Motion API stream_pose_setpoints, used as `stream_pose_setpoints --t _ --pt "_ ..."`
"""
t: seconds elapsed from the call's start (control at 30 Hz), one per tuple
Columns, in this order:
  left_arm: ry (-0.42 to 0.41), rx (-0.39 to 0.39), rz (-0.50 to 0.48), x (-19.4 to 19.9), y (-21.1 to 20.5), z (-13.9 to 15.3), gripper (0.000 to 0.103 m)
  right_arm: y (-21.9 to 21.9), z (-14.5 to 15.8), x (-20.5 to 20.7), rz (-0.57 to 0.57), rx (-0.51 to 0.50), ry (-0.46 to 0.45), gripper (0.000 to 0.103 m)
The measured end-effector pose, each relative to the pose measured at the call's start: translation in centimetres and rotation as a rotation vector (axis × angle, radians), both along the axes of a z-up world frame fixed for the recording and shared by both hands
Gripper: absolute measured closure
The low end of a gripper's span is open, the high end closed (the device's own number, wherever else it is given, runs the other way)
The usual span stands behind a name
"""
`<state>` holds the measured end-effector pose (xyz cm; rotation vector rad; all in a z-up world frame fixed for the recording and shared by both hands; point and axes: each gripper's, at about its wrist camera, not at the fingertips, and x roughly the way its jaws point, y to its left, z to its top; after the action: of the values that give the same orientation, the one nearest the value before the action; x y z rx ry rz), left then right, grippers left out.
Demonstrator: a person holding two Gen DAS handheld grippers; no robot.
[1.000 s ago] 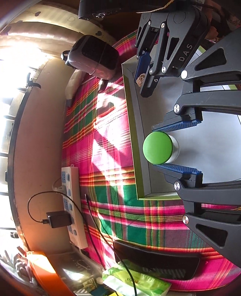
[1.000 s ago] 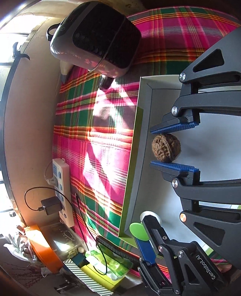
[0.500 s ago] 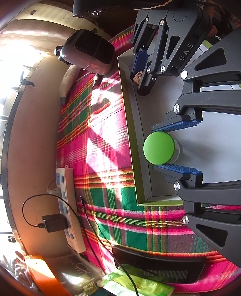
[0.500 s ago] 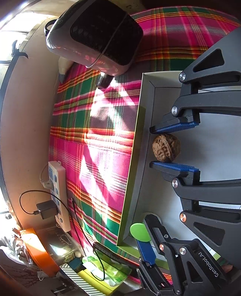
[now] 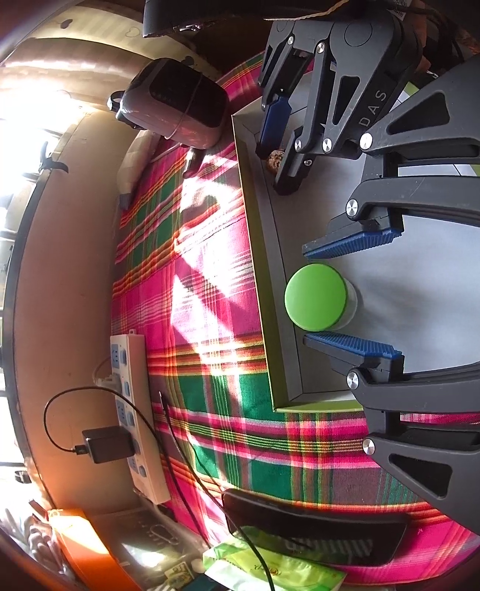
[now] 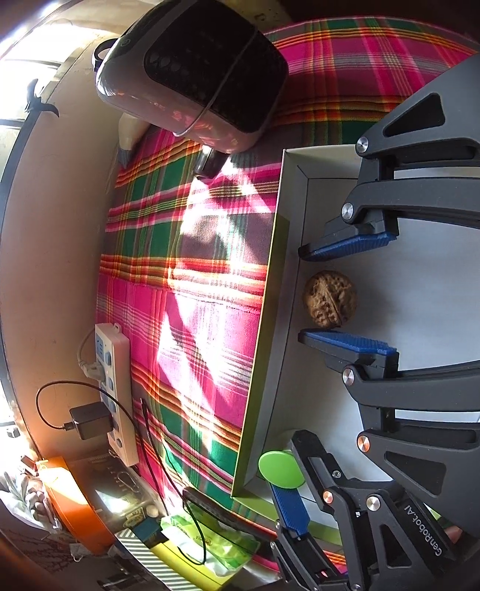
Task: Organize objects
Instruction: 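Open the left tool to drop the green toy while the right tool releases the walnut, then withdraw both open tools from the box back toward the remaining objects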
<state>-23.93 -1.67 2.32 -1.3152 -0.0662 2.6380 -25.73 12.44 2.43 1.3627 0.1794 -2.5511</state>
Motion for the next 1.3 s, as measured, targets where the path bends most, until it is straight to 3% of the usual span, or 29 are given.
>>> stream_pose_setpoints --t 0.3,0.87,1.3 --pt "0.021 0.008 0.002 1.3 -0.3 0.9 0.063 0.2 0.9 1.3 -0.008 -0.009 0.019 0.05" --pt "0.084 0.016 0.018 7.2 -1.1 3.4 0.063 1.6 3.6 7.0 -0.038 -0.073 0.089 0.05" --pt "0.092 0.058 0.053 12.2 -2.9 3.0 0.063 3.3 4.0 12.3 -0.062 -0.112 0.119 0.05"
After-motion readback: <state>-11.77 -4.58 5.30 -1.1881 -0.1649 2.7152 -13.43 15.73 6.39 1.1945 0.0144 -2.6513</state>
